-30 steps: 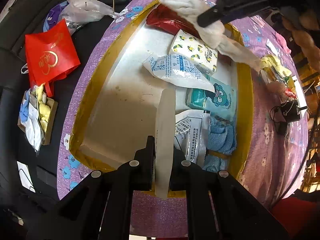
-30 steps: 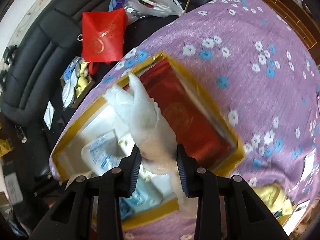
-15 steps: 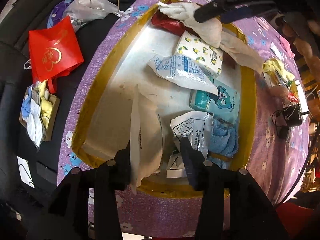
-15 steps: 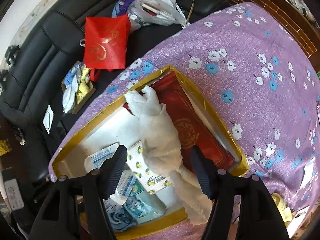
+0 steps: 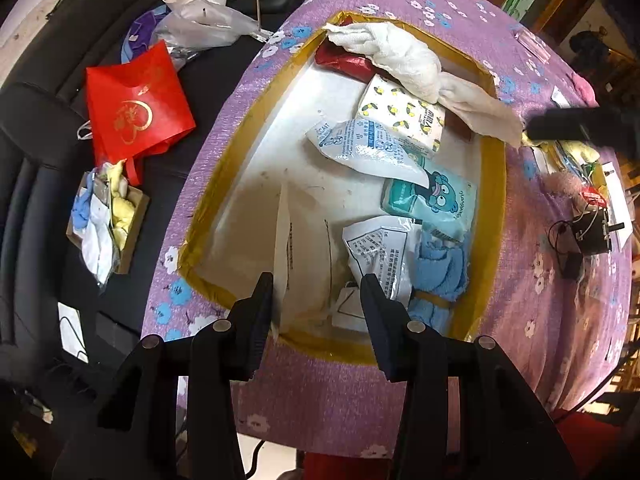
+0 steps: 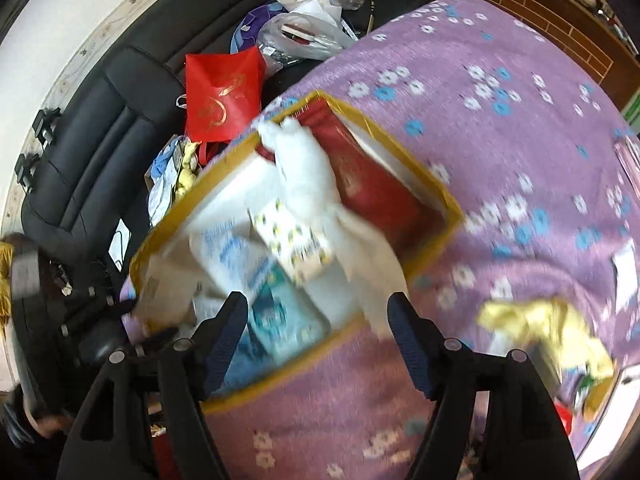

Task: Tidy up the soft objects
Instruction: 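Grasp the pink fuzzy pad with the left gripper while the right reaches the wet-wipe packet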

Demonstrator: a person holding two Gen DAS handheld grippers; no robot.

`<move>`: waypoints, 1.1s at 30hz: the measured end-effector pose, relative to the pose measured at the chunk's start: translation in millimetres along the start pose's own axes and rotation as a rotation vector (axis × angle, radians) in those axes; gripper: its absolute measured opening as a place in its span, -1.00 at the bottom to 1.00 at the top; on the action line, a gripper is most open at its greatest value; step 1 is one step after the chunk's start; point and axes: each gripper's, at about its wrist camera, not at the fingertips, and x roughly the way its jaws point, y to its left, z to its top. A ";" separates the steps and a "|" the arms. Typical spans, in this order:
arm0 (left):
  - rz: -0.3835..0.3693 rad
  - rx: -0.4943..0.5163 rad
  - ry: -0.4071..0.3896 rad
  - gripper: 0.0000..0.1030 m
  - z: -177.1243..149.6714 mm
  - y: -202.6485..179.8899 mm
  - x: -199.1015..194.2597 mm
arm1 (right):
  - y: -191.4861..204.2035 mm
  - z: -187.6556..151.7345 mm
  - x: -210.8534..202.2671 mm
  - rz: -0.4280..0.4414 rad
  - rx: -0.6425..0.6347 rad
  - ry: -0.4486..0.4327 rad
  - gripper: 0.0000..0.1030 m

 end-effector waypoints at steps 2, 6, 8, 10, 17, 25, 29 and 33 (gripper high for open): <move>0.005 0.001 0.003 -0.15 -1.4 -2.7 -2.9 | -0.6 -17.1 -6.2 0.004 -0.001 0.002 0.52; 0.011 0.015 0.006 -0.15 -2.0 -13.6 -9.4 | -4.4 -47.6 -15.1 0.021 0.018 0.006 0.52; 0.012 0.026 0.005 -0.15 -1.8 -20.1 -13.0 | -8.9 -62.4 -18.9 0.021 0.039 0.012 0.52; 0.010 0.038 0.005 -0.15 -0.5 -27.3 -17.2 | -16.1 -78.2 -22.4 0.013 0.064 0.022 0.52; -0.038 0.070 0.011 -0.01 8.1 -57.1 -33.5 | -35.9 -135.5 -31.8 0.031 0.143 0.060 0.55; -0.110 0.197 0.039 -0.01 24.8 -120.1 -30.0 | -58.1 -183.5 -39.2 0.022 0.266 0.079 0.55; -0.153 0.257 0.075 -0.01 35.1 -155.7 -18.0 | -73.0 -197.9 -49.7 0.001 0.327 0.058 0.55; -0.187 0.316 0.097 -0.01 44.3 -190.8 -4.3 | -93.7 -214.5 -60.4 -0.028 0.378 0.049 0.56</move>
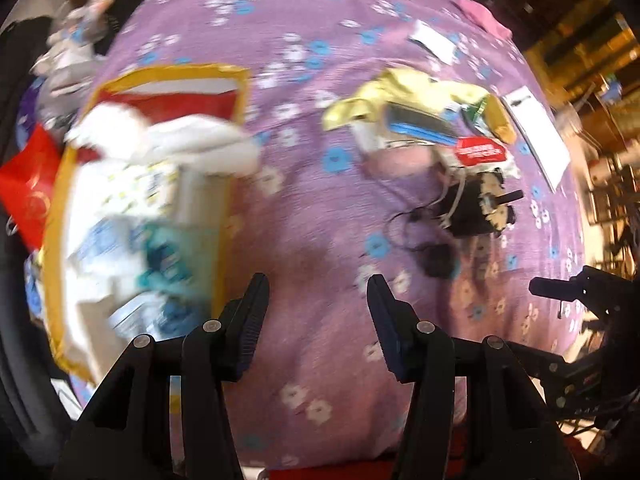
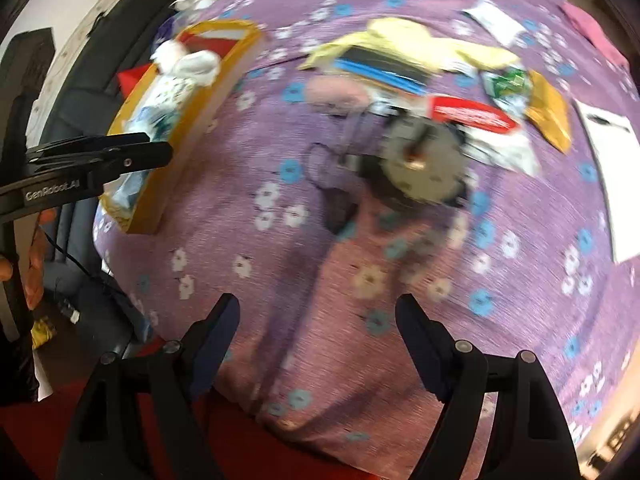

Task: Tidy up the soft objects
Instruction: 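Grasp the pink fuzzy pad with the left gripper while the right reaches the wet-wipe packet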

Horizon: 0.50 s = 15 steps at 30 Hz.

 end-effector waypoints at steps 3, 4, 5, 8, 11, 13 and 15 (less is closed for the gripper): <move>-0.015 0.049 0.000 -0.01 15.1 -17.4 14.2 | -17.5 -3.8 -9.3 -0.009 0.029 -0.006 0.56; -0.014 0.063 -0.001 -0.01 20.3 -22.3 19.2 | -23.5 -3.9 -12.0 -0.012 0.035 -0.007 0.56; -0.015 0.080 -0.005 -0.01 26.6 -27.6 24.6 | -29.8 -3.5 -14.4 -0.016 0.041 -0.005 0.56; 0.016 0.112 -0.007 -0.01 49.1 -40.1 43.8 | -49.7 3.8 -21.9 -0.020 0.057 -0.001 0.56; 0.000 0.094 -0.005 -0.01 68.0 -44.1 56.4 | -73.8 22.0 -28.9 -0.035 0.090 -0.004 0.56; -0.029 0.077 0.007 -0.01 75.2 -47.7 61.9 | -92.3 38.8 -32.2 -0.044 0.130 -0.013 0.56; -0.070 0.063 0.016 -0.01 80.9 -52.0 68.3 | -108.1 55.1 -32.9 -0.069 0.169 -0.022 0.56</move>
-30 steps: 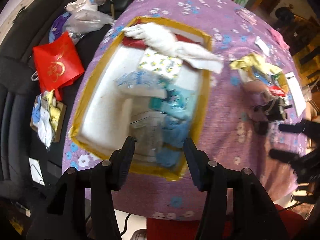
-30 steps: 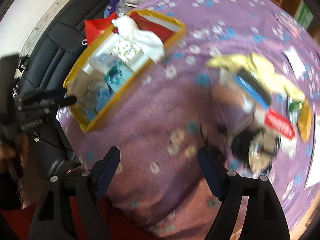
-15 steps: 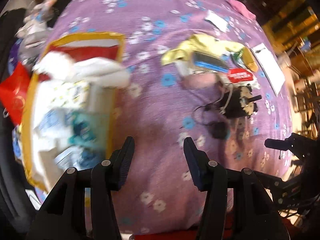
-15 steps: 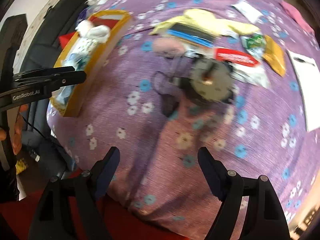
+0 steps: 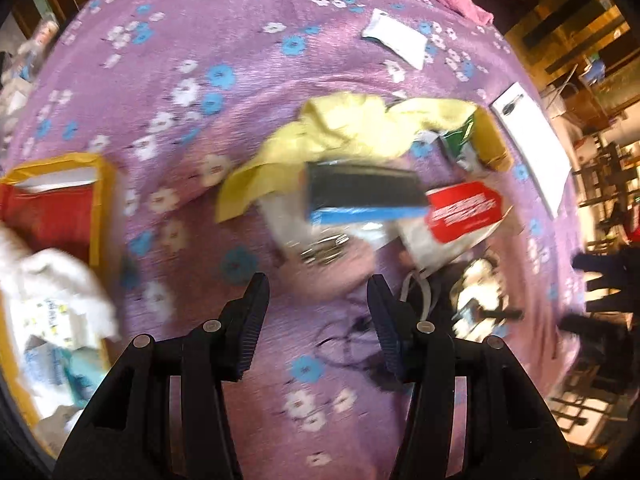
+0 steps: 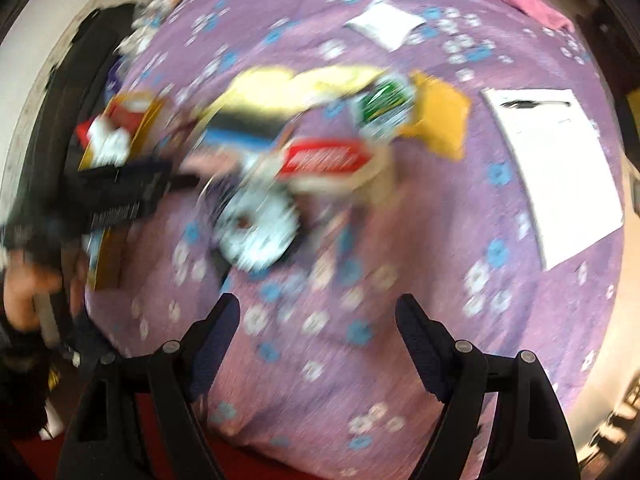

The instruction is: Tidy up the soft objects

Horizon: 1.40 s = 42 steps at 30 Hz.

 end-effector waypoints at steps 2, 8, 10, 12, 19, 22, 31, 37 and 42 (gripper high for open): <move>-0.018 -0.022 0.008 -0.01 6.5 -1.7 9.3 | -7.7 20.3 7.0 -0.004 0.023 0.010 0.56; -0.040 -0.080 -0.017 -0.16 8.3 5.7 21.5 | -14.5 61.8 44.1 0.040 0.090 0.069 0.55; -0.040 -0.072 -0.021 -0.17 3.6 7.7 18.5 | -13.3 68.2 52.0 0.050 0.108 0.068 0.55; -0.054 -0.076 -0.016 -0.18 -3.7 12.4 14.6 | -9.5 70.8 59.4 0.074 0.122 0.089 0.54; -0.103 -0.113 -0.025 -0.18 -50.8 27.9 -16.2 | -3.7 79.5 77.4 0.041 0.108 0.119 0.42; -0.113 -0.122 -0.037 -0.17 -70.9 31.0 -28.7 | -13.2 77.9 88.8 0.082 0.145 0.138 0.37; -0.124 -0.195 -0.058 -0.17 -106.6 42.5 -37.7 | -4.8 79.0 67.2 0.075 0.113 0.028 -0.43; -0.102 -0.180 -0.066 -0.17 -118.3 37.2 -42.2 | 4.9 82.9 48.7 0.054 0.056 -0.015 -0.55; -0.103 -0.163 -0.074 -0.17 -123.8 31.5 -49.0 | 20.3 84.6 38.6 0.052 0.008 -0.021 -0.56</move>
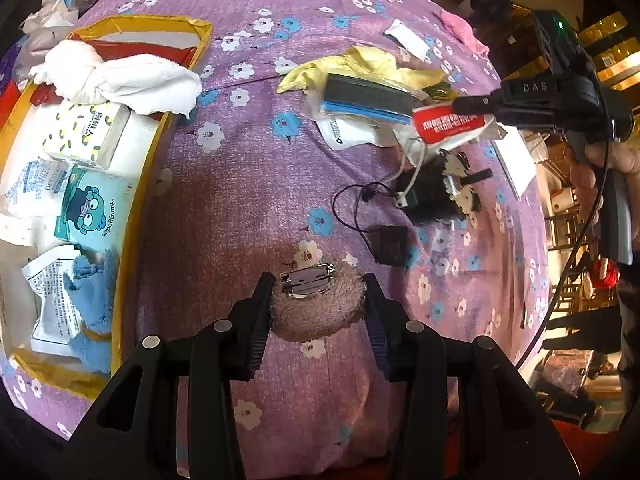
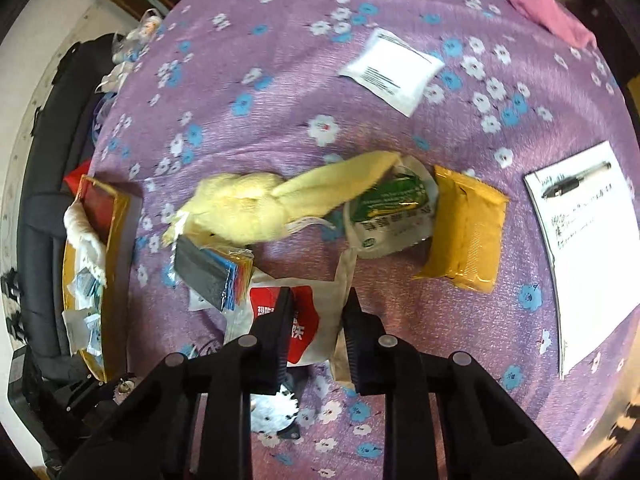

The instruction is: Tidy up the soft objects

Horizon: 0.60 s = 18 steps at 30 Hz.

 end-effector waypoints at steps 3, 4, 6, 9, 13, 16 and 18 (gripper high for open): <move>0.001 0.012 -0.014 -0.17 -2.9 -3.5 -7.5 | 14.0 1.5 -6.1 -0.002 -0.037 0.001 -0.57; -0.001 0.014 -0.019 -0.17 -3.5 -4.2 -10.1 | 16.9 2.7 -9.5 -0.004 -0.053 0.002 -0.57; -0.005 0.018 -0.031 -0.17 -4.4 -5.5 -15.8 | 26.7 3.6 -13.5 -0.011 -0.082 -0.001 -0.59; -0.009 0.020 -0.052 -0.17 -6.4 -5.5 -25.7 | 40.9 2.8 -17.6 -0.016 -0.117 -0.016 -0.63; -0.007 0.019 -0.075 -0.17 -9.8 -2.9 -38.1 | 55.4 3.1 -25.9 -0.032 -0.156 -0.050 -0.65; -0.003 0.012 -0.085 -0.17 -12.1 1.6 -44.9 | 60.8 4.9 -28.4 -0.049 -0.172 -0.067 -0.66; 0.001 0.004 -0.089 -0.17 -13.2 5.8 -48.0 | 62.6 7.2 -29.0 -0.054 -0.177 -0.072 -0.66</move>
